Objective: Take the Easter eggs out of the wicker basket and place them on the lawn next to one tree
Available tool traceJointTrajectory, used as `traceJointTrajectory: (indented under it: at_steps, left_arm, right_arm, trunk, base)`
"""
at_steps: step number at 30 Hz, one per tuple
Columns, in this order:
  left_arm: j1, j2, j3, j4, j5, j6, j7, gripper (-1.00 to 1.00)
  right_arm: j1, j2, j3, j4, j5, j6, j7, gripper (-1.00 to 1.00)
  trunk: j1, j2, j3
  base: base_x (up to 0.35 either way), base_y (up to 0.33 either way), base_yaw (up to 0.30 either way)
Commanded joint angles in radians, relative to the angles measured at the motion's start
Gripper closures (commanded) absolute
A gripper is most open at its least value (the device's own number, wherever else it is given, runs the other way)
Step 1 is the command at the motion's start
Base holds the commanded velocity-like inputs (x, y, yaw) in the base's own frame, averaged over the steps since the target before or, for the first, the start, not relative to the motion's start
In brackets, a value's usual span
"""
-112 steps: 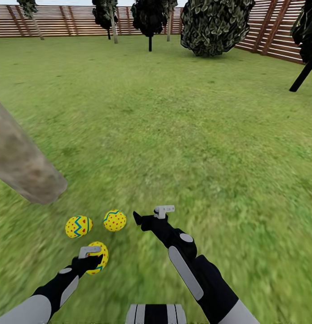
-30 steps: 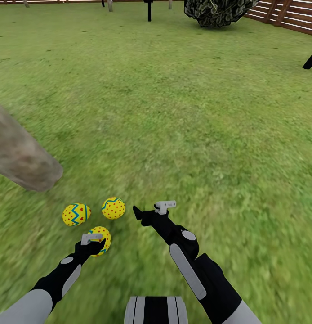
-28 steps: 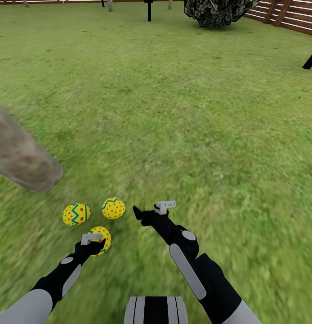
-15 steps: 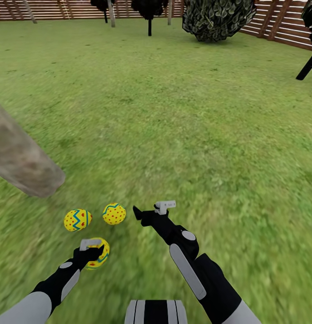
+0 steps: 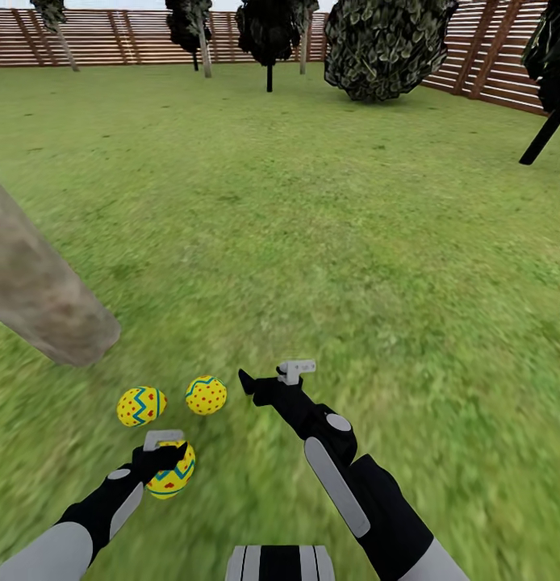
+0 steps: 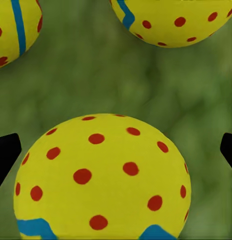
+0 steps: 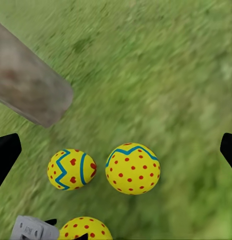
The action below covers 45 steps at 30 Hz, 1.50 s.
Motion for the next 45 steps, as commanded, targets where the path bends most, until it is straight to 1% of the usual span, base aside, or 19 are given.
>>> traceJointTrajectory:
  at_steps: [1, 6, 20, 25, 35, 45]
  left_arm:
    - [-0.001, 0.001, -0.007, 0.001, 0.011, 0.014, -0.001, -1.00]
    - [-0.001, 0.002, -0.007, 0.000, 0.011, 0.044, -0.001, -1.00]
    - [-0.001, 0.007, -0.007, 0.001, 0.011, 0.053, -0.004, -1.00]
    - [-0.001, 0.007, -0.007, 0.001, 0.011, 0.054, -0.004, -1.00]
    - [-0.001, 0.007, -0.007, 0.002, 0.011, 0.054, -0.004, -1.00]
    - [0.001, 0.006, -0.007, 0.003, 0.011, 0.054, -0.003, -1.00]
  right_arm:
    - [-0.001, 0.000, 0.002, -0.001, -0.010, 0.003, -0.009, -1.00]
    - [-0.001, 0.000, 0.002, -0.001, -0.010, 0.003, -0.009, -1.00]
    - [-0.001, 0.000, 0.002, -0.001, -0.010, 0.003, -0.009, -1.00]
    - [-0.001, 0.001, 0.002, -0.001, -0.010, 0.004, -0.009, -1.00]
    - [-0.001, 0.001, 0.003, -0.001, -0.010, 0.004, -0.008, -1.00]
    - [-0.001, 0.000, 0.002, -0.001, -0.010, 0.005, -0.007, -1.00]
  trunk:
    - [-0.001, 0.000, 0.003]
    - [-0.003, 0.001, 0.023]
    - [-0.009, 0.004, 0.077]
    - [-0.011, 0.006, 0.096]
    - [-0.016, 0.008, 0.135]
    - [-0.020, 0.010, 0.173]
  base:
    - [0.000, 0.000, 0.000]
    - [0.000, 0.000, 0.000]
    - [-0.008, 0.000, 0.000]
    - [-0.180, 0.000, 0.000]
    - [-0.072, 0.000, 0.000]
    - [-0.213, 0.000, 0.000]
